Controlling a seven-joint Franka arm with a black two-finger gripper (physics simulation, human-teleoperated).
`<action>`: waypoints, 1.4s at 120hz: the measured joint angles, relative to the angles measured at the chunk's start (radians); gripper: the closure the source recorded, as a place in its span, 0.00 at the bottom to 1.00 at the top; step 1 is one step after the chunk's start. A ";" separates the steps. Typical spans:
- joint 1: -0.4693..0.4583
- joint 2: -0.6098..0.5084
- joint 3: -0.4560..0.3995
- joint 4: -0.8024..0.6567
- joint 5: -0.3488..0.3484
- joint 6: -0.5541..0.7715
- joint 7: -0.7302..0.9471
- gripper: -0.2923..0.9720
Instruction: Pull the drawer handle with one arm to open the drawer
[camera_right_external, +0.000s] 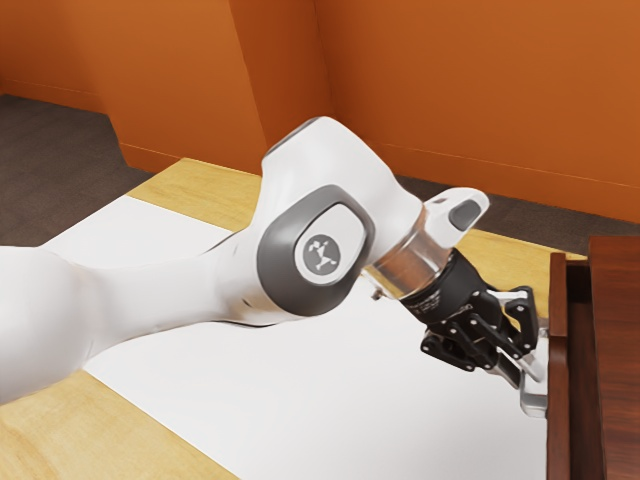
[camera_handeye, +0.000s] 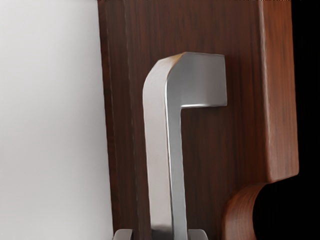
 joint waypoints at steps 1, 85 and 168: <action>0.000 0.000 0.000 -0.001 0.000 0.000 0.000 0.73; -0.001 -0.067 0.016 -0.065 0.001 0.000 0.002 0.76; 0.005 -0.132 0.044 -0.136 0.003 0.001 0.002 0.77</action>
